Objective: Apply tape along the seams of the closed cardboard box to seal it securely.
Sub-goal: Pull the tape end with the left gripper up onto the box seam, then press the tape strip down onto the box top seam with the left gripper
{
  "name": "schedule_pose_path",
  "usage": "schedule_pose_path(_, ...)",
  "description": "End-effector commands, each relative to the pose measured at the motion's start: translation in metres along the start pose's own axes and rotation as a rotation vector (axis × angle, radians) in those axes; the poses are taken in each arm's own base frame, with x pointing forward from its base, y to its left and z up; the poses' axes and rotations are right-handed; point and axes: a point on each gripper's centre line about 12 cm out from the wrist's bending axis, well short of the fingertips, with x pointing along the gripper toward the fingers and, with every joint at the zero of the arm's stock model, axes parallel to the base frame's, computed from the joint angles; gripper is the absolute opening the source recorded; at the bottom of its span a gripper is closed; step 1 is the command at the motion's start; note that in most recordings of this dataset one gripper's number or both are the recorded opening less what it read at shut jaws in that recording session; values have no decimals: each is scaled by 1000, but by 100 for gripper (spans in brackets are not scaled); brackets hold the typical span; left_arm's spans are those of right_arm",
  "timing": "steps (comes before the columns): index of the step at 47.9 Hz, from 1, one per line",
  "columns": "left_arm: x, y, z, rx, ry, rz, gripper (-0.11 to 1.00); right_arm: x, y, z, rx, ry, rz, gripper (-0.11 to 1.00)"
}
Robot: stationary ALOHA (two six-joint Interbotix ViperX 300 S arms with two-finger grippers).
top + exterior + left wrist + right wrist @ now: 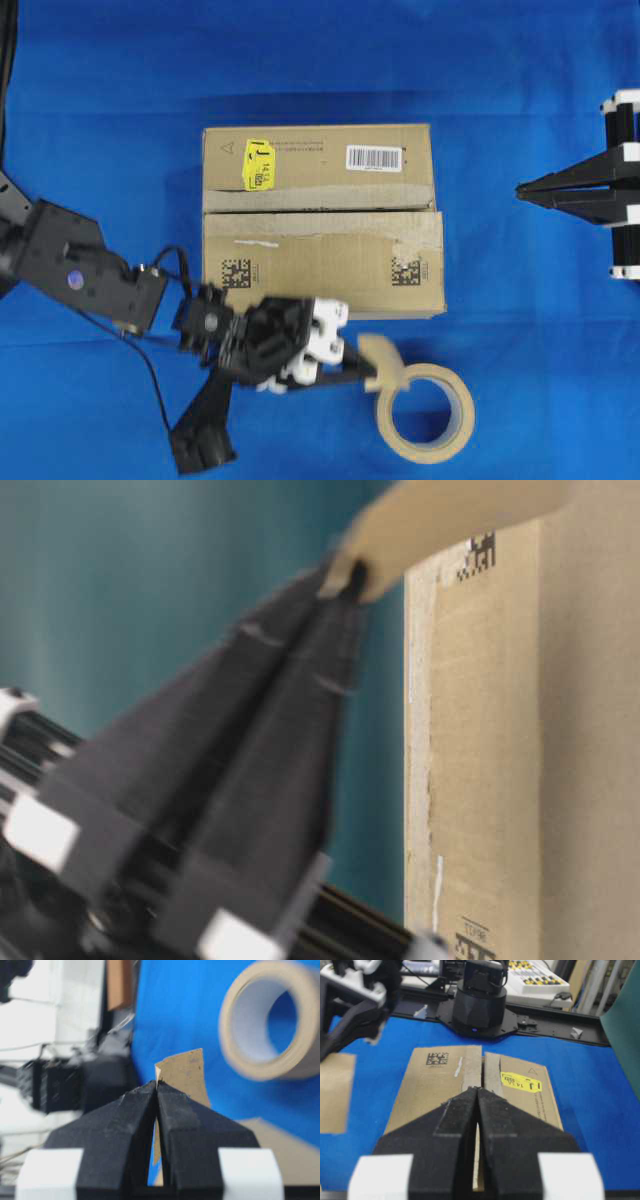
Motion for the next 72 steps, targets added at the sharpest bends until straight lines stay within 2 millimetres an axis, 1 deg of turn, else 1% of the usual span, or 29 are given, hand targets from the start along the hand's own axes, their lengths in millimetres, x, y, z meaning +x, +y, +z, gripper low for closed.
schedule_pose_path(1,-9,23,-6,28,12,59,0,2,1,9,2,-28,3,0)
schedule_pose_path(12,-20,39,-43,85,95,95,0,2,1,10,2,-34,3,0)
schedule_pose_path(18,-29,42,-61,85,137,105,0,2,1,10,2,-32,3,0)
schedule_pose_path(29,-47,38,-90,76,209,102,0,3,-1,10,-6,-32,-4,0)
schedule_pose_path(35,-56,33,-99,64,233,95,0,5,-4,8,-9,-29,-18,0)
schedule_pose_path(41,-62,27,-105,53,250,74,0,7,-7,6,-9,-25,-32,0)
schedule_pose_path(50,-66,13,-106,31,258,-13,0,10,-11,3,-10,-18,-50,0)
schedule_pose_path(65,-72,-5,-105,11,267,-130,0,15,-14,-2,-13,-11,-63,0)
schedule_pose_path(72,-75,-13,-101,12,261,-171,0,16,-16,-1,-13,-12,-70,0)
